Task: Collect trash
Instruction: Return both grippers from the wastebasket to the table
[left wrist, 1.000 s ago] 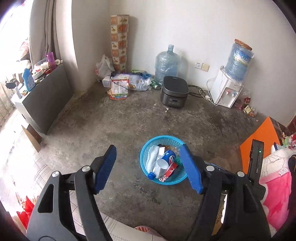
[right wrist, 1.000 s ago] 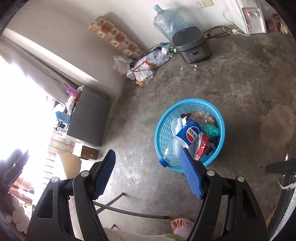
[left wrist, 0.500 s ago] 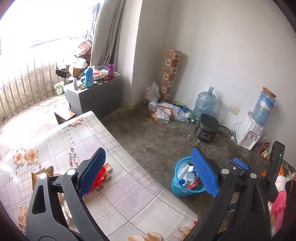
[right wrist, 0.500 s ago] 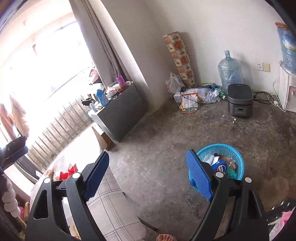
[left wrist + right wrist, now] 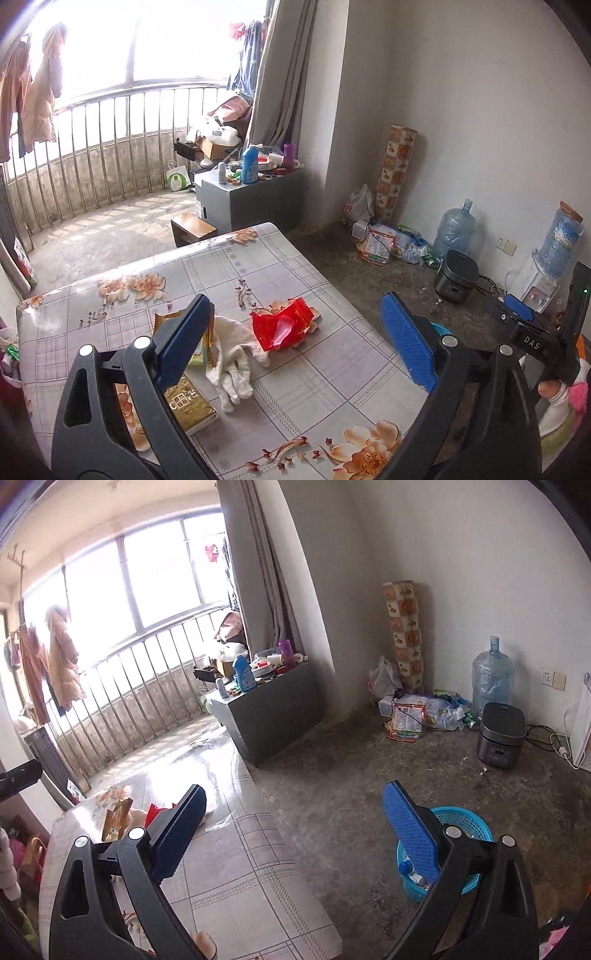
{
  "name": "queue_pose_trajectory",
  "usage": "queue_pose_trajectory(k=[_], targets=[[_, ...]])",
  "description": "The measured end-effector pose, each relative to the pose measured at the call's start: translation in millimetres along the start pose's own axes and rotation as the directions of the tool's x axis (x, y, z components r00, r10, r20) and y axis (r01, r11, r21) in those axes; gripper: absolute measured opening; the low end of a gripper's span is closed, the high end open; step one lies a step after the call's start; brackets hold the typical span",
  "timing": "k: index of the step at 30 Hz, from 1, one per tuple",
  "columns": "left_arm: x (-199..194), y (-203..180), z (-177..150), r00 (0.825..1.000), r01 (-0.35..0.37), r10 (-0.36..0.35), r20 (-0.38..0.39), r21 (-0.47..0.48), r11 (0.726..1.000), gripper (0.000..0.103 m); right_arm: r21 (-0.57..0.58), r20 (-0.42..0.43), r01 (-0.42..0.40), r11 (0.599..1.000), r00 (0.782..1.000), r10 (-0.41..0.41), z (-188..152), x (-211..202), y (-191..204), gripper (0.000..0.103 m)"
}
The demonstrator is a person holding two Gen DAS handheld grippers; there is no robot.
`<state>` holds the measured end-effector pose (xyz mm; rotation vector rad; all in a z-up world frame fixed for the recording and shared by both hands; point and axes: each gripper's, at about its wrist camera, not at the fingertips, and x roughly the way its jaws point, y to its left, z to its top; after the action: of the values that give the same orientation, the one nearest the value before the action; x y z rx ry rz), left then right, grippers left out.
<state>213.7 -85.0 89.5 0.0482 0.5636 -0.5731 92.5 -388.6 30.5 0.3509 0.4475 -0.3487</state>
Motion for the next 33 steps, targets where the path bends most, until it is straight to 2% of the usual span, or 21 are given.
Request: queue_pose_trajectory(k=[7,11,17,20,26,30,31,33], targets=[[-18,25,-11,0.999,-0.045,0.045,0.019,-0.012,0.999,0.089,-0.031,-0.018,-0.028,0.999,0.999,0.027,1,1,18,0.094],[-21,38,-16,0.997,-0.067,0.068,0.030,-0.045,0.997,0.089,-0.005,-0.053,-0.059,0.998,0.997,0.059,-1,3,16,0.094],[-28,65,-26,0.992,-0.120,0.123,0.021,-0.100,0.988,0.089,0.041,-0.119,-0.153,0.987,0.980,0.157,-6,9,17,0.094],[-24,80,-31,0.991,-0.134,0.135,-0.001,-0.133,0.982,0.089,0.072,-0.178,-0.221,0.973,0.957,0.230,-10,27,27,0.094],[5,111,-43,0.988,-0.150,0.140,-0.072,-0.169,0.974,0.089,0.142,-0.321,-0.319,0.937,0.881,0.348,-19,79,52,0.094],[44,137,-46,0.985,-0.126,0.102,-0.136,-0.187,0.974,0.076,0.186,-0.398,-0.343,0.921,0.830,0.390,-21,120,72,0.092],[57,145,-48,0.985,-0.116,0.087,-0.149,-0.201,0.973,0.067,0.198,-0.416,-0.342,0.918,0.819,0.395,-22,132,77,0.091],[82,162,-52,0.981,-0.109,0.069,-0.180,-0.225,0.968,0.061,0.214,-0.450,-0.327,0.921,0.803,0.390,-24,157,84,0.087]])
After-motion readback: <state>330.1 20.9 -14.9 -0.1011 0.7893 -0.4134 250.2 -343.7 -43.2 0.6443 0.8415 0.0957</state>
